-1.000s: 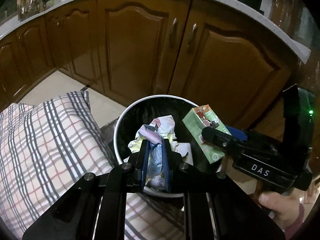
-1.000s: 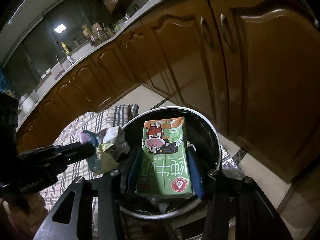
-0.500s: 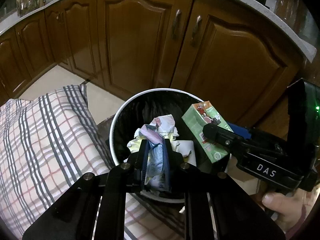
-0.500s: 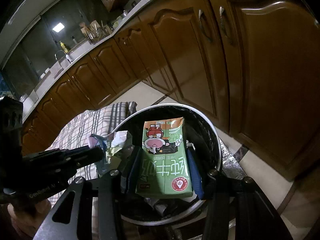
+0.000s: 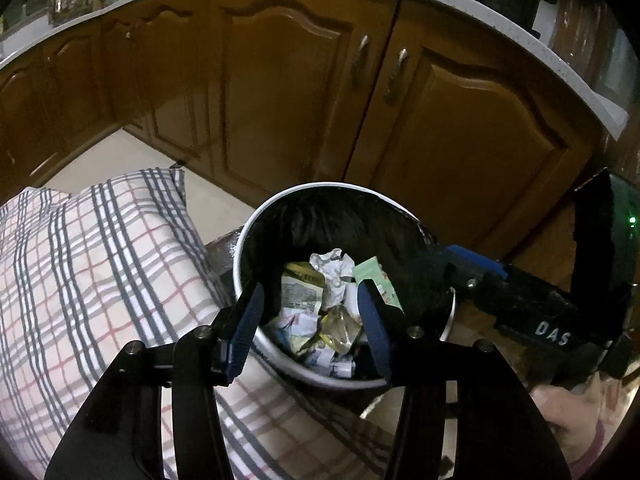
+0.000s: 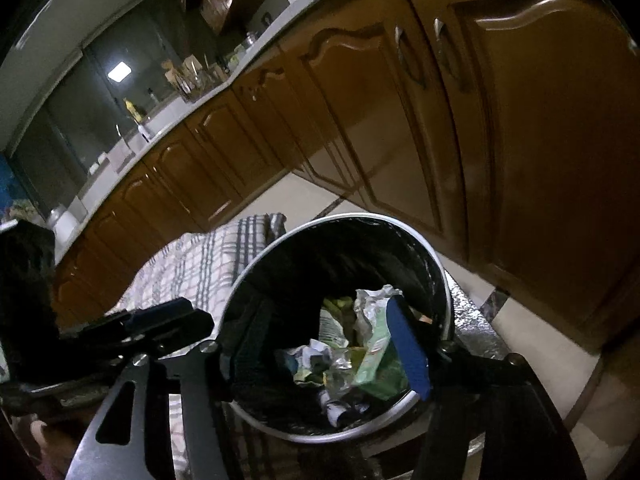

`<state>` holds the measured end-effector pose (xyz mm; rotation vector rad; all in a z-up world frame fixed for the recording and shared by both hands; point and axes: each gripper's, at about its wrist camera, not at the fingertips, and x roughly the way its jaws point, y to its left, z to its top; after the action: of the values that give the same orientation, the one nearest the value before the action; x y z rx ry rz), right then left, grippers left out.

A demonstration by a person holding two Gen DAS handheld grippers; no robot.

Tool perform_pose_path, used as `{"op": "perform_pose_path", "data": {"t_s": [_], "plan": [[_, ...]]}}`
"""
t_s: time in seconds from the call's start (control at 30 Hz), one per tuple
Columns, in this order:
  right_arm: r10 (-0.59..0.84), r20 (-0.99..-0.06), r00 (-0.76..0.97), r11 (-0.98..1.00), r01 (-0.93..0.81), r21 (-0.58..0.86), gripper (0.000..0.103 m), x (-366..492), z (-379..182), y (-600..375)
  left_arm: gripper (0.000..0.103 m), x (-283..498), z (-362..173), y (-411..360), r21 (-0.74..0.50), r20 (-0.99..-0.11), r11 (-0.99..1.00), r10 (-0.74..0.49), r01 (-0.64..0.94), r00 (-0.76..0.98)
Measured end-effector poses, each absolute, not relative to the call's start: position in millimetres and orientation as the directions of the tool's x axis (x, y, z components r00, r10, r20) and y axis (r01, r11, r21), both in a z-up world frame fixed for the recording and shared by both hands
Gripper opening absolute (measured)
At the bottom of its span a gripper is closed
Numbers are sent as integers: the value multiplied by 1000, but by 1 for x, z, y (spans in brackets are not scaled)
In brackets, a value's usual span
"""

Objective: Collect trash

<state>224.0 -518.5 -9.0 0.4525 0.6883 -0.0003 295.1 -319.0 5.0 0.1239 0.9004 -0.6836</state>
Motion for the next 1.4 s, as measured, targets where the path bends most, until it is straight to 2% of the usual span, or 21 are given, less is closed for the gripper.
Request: {"op": "perform_pose_path", "data": {"t_s": [0.27,0.4,0.7,0.83,1.0,1.13,1.23,1.3,1.33,1.4], "plan": [[161,-582,797,889,139,436,71,207,-8,-507,57,279,0,-290,-205,-747,805,-496,557,442],[180,-567,804,879,128,460,74,194,-14,-495,68,265,-3,-266,-193,-732,826,-481,529,483],[208,-551,808,866,110,488,76,167,-23,-461,69,242,-7,-204,-244,-703,858,-477,451,527],[203,-542,815,870,104,481,81,156,-21,-447,69,233,-7,-181,-254,-693,867,-472,428,545],[186,-533,825,884,96,457,82,144,-16,-427,69,220,-3,-159,-256,-675,876,-465,409,573],[158,-518,841,906,85,414,90,136,-8,-412,70,205,6,-145,-234,-637,879,-461,416,618],[120,-494,861,928,79,364,94,128,2,-400,83,192,15,-133,-215,-586,885,-456,414,670],[68,-449,891,950,80,301,99,119,12,-389,102,179,21,-122,-208,-526,894,-445,398,725],[33,-402,915,963,79,259,103,110,18,-382,103,174,23,-117,-209,-499,898,-439,387,747],[-20,-323,946,977,87,193,103,98,23,-372,103,165,23,-109,-213,-452,906,-423,366,785]]}}
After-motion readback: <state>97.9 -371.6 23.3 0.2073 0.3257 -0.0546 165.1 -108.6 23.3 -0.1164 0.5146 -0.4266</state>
